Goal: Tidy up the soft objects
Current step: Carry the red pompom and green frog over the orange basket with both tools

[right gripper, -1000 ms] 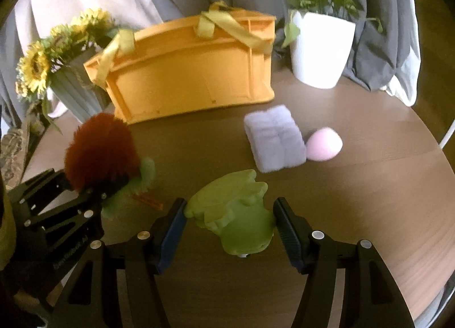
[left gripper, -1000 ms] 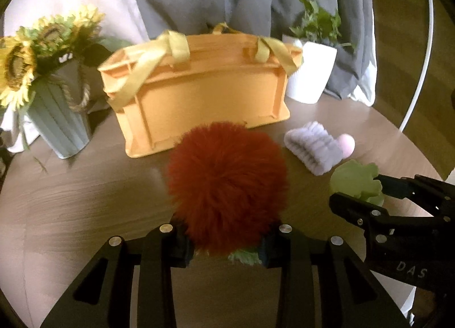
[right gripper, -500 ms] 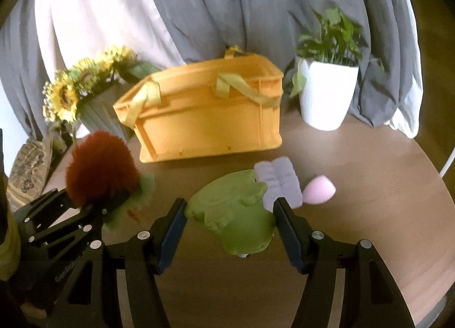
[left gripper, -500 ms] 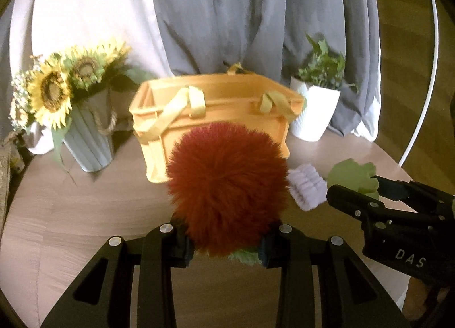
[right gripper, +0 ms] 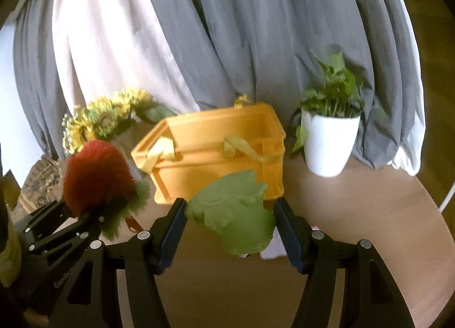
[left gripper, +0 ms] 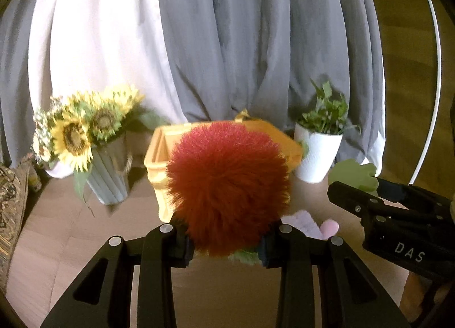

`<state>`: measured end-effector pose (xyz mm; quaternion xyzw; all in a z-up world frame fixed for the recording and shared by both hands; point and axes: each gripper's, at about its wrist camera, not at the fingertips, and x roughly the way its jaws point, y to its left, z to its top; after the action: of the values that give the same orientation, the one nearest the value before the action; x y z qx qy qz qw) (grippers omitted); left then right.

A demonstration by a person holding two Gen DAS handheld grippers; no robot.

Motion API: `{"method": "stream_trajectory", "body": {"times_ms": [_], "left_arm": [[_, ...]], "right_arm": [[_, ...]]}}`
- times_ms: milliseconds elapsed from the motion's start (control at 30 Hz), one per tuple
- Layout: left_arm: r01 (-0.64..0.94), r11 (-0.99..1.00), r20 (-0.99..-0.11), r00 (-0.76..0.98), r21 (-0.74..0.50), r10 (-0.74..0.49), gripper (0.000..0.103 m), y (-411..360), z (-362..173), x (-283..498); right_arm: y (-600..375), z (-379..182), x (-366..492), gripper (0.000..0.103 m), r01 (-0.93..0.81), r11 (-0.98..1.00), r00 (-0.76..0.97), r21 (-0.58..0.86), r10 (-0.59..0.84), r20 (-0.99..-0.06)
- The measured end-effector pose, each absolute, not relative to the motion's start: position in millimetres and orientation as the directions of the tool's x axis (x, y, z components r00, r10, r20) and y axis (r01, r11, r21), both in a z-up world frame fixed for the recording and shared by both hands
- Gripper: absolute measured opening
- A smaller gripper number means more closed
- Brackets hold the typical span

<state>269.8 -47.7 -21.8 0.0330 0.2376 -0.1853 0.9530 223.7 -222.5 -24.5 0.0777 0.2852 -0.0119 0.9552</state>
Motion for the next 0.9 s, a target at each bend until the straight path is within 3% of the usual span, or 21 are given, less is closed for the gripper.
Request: {"method": "stream_trajectory", "body": {"times_ms": [900], "left_arm": [[0.339,0.940,-0.288,0.904,0.034,-0.315,0.034,-71,37,310]], "right_arm": [[-245,33,269,0.063,-0.009,0.987,0.931,0.160,0.066,-0.359]]}}
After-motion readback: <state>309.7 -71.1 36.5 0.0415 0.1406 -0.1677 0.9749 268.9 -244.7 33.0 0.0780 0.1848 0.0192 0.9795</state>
